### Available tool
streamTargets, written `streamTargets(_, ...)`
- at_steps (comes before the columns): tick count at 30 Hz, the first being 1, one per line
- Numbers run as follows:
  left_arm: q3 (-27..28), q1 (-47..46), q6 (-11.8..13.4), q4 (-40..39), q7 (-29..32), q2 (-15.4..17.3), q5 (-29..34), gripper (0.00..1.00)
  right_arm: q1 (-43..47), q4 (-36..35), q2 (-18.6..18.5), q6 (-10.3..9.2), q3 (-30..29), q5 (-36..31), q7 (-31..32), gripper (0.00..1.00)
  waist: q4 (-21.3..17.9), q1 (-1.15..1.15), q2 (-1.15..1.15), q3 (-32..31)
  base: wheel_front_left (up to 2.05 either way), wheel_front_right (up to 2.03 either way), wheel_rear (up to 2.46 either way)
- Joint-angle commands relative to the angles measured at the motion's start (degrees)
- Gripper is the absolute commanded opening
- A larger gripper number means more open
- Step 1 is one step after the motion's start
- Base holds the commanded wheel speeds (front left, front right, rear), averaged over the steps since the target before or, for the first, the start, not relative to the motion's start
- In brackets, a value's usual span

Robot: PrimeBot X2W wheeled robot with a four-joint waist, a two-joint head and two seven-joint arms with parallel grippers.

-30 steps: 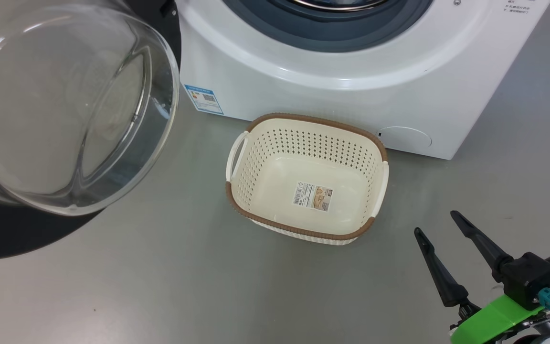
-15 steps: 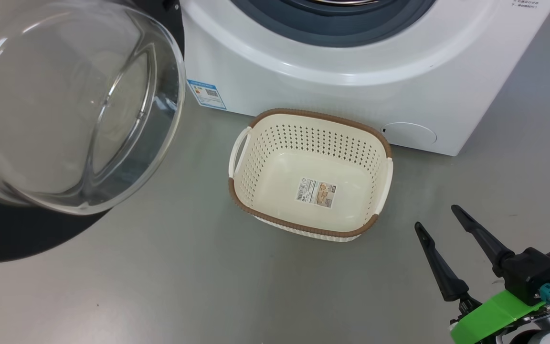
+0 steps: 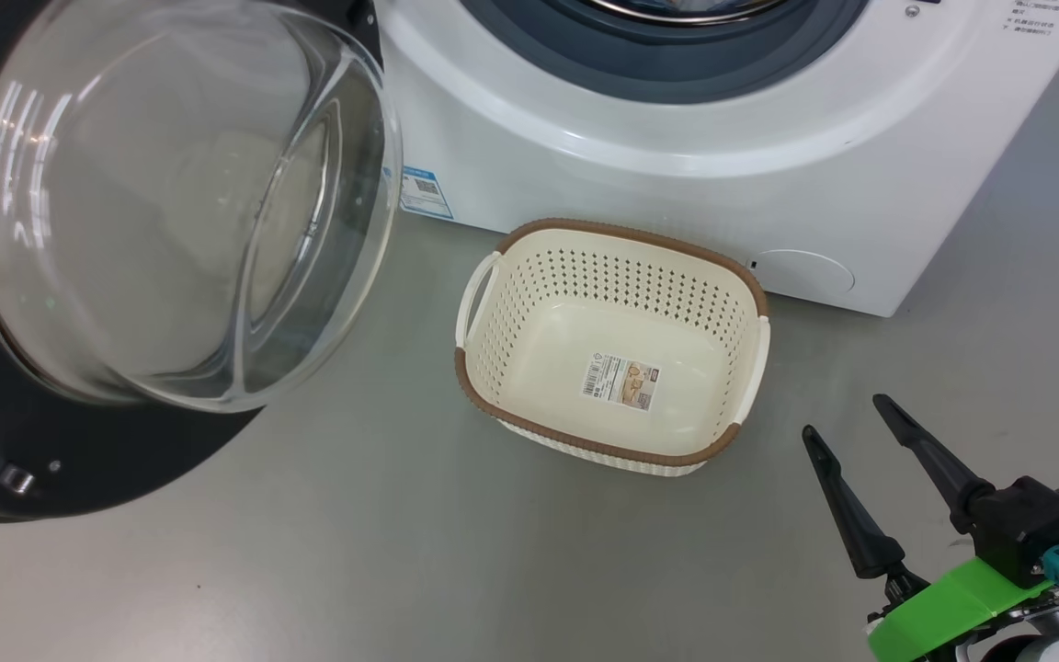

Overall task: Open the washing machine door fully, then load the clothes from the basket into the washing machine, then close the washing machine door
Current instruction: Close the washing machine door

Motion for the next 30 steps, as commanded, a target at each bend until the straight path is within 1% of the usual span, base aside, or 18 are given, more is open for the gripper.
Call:
streamTargets(1,1.4,0.3,-0.6,-2.6,1.5,2.8,-0.4,0.00,-0.7,-1.3,0.0,0.09,1.0,0.8,-0.5,1.00,0.2,0.00,0.00,-0.3,0.00,0.00,0.00)
streamTargets(10,0.1,4.5,-1.5,-9.1,5.0,1.9,-0.7,0.00,-0.2,-0.9,0.9,0.09,0.8,0.8,-1.1,1.00,0.4,0.00,0.00,-1.5,0.00,0.00,0.00)
streamTargets(17,-1.6,7.6,-1.9,-15.9,7.7,1.0,-0.8,0.00,0.3,-0.2,2.1,0.09,0.5,0.8,-2.0,1.00,-0.2,0.00,0.00,-3.1,0.00,0.00,0.00)
streamTargets(24,-2.8,10.8,-1.4,-20.9,9.5,0.4,-1.0,0.00,0.9,1.1,3.8,0.09,0.6,0.7,-3.4,1.00,-2.1,0.00,0.00,-5.2,0.00,0.00,0.00)
streamTargets(30,-3.7,12.6,-0.8,-23.6,10.5,0.1,-0.9,0.00,1.3,2.2,5.2,0.09,0.4,0.6,-4.6,1.00,-4.8,0.00,0.00,-6.9,0.00,0.00,0.00)
